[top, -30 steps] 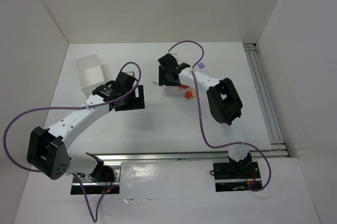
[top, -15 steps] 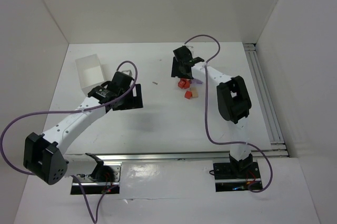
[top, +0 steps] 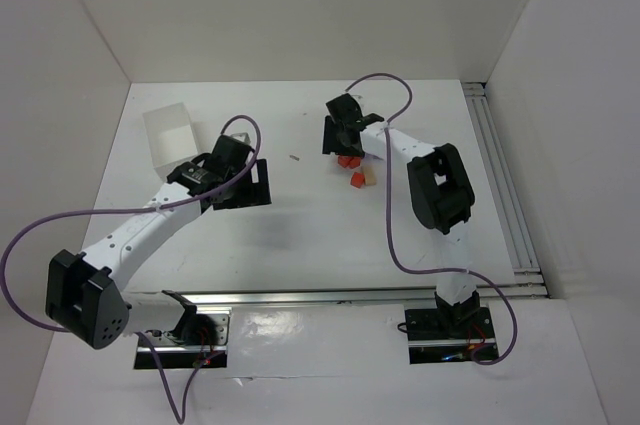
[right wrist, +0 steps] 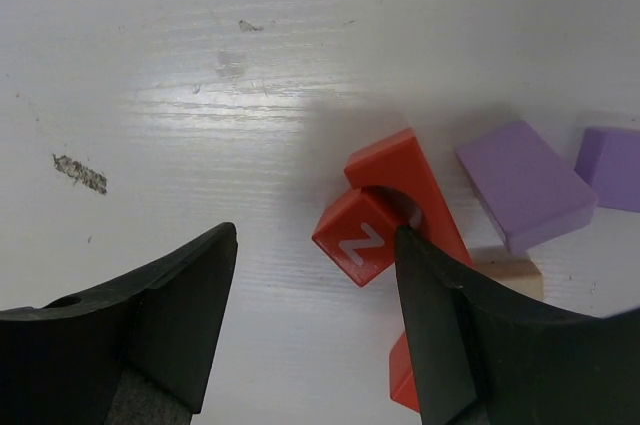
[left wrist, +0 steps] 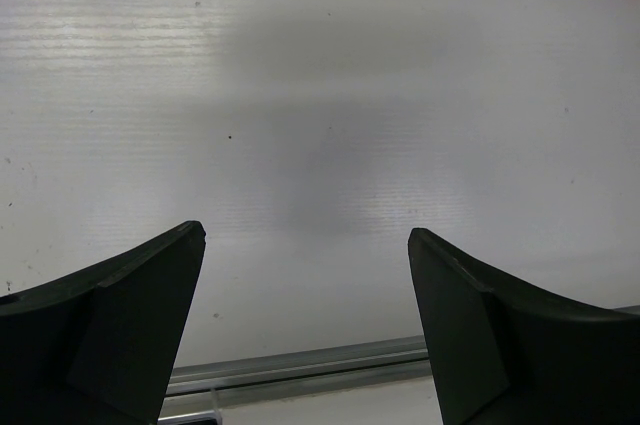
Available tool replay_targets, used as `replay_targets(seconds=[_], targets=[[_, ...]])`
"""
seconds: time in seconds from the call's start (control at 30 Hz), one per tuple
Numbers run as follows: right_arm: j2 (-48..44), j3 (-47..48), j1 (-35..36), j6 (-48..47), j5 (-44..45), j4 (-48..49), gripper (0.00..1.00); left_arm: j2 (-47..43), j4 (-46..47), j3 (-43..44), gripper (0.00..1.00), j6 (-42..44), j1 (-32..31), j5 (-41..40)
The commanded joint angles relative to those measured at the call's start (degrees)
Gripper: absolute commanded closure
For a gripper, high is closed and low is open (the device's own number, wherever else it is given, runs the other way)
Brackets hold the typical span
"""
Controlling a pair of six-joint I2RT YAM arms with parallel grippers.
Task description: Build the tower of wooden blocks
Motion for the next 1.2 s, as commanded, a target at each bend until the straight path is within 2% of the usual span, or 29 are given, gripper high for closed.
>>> replay_targets(seconds=[0.0,0.2,0.33,0.6,0.67,0.8,1.17], targets=[[1.27,0.93,1.15,-0.88,-1.90,0.60,0.29,0.60,0.62,1.78,0.05,-0.62,0.24,0.52],[1.27,1.64,4.22,-1.41,-3.92,0.60,0.29,-1.24,0.09,0.73,0.05,-2.03,0.24,-2.29],[1.98,3.91,5.28,-3.68,-9.37,0.60,0.29,-2.56,-0.70,0.73,0.05,-3.52,0.24,-4.49],[-7.07,-1.09,4.50,-3.08,3.98,4.73,0.26,-5.38,-1.23,1.25,0.05,-2.99,0.77,-4.49],[-6.55,-0.48,2.83,-3.08,3.99,3.42,0.25,-6.60,-1.23,0.64,0.05,-2.99,1.29,-4.49],[-3.30,1.63,1.59,-3.69,3.46,1.04,0.16,-6.61,-0.70,0.11,0.05,-2.47,1.82,-3.88],[1.10,2.25,0.98,-3.69,0.30,0.95,0.16,-6.08,-0.70,-0.94,0.05,-1.32,2.88,-2.83]])
